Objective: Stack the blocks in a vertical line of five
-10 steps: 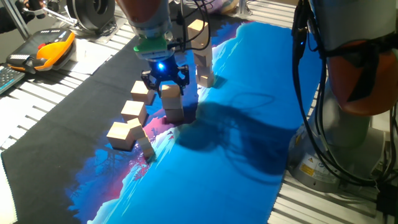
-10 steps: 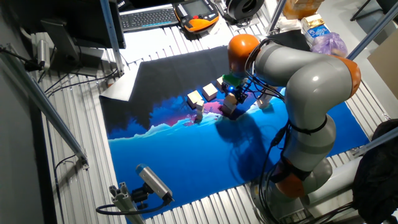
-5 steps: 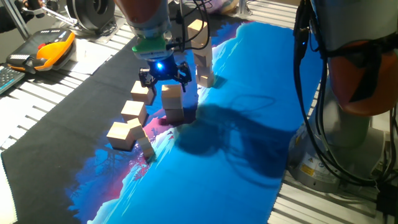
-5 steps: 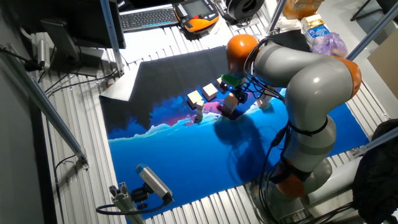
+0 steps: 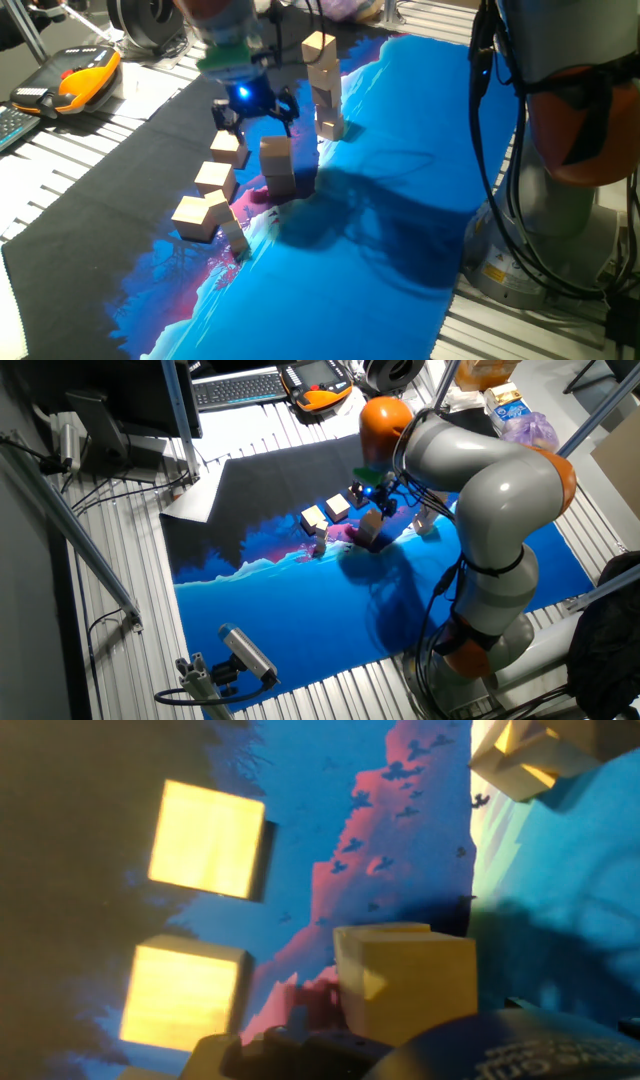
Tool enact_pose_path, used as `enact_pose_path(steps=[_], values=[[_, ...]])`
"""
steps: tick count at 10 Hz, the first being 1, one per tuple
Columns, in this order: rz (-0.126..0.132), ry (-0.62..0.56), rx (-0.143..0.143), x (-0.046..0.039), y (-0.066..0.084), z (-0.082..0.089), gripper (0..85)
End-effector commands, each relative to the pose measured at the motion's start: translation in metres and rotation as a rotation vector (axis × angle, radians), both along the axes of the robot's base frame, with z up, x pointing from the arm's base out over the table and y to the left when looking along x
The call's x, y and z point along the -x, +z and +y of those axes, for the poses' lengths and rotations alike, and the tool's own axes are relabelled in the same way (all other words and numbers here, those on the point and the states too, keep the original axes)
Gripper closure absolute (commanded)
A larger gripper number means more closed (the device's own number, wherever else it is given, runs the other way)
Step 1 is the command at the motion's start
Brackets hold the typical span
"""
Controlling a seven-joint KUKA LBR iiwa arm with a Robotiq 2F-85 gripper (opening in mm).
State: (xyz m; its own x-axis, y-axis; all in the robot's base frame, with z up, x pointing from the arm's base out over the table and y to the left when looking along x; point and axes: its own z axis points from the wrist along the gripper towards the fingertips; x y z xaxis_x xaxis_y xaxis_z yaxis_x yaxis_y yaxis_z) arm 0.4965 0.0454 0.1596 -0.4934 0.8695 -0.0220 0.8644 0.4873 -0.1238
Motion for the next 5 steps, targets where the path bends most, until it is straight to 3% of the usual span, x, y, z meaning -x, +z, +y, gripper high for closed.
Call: enact_pose_path(steps=[1, 3, 5], values=[[0.002, 0.000, -0.001, -0.0068, 0.003, -0.002, 0.0], [0.008, -0.008, -0.029, -0.0266, 0.009, -0.012, 0.0], [0.001, -0.012, -0.013, -0.0434, 0.010, -0.017, 0.0]])
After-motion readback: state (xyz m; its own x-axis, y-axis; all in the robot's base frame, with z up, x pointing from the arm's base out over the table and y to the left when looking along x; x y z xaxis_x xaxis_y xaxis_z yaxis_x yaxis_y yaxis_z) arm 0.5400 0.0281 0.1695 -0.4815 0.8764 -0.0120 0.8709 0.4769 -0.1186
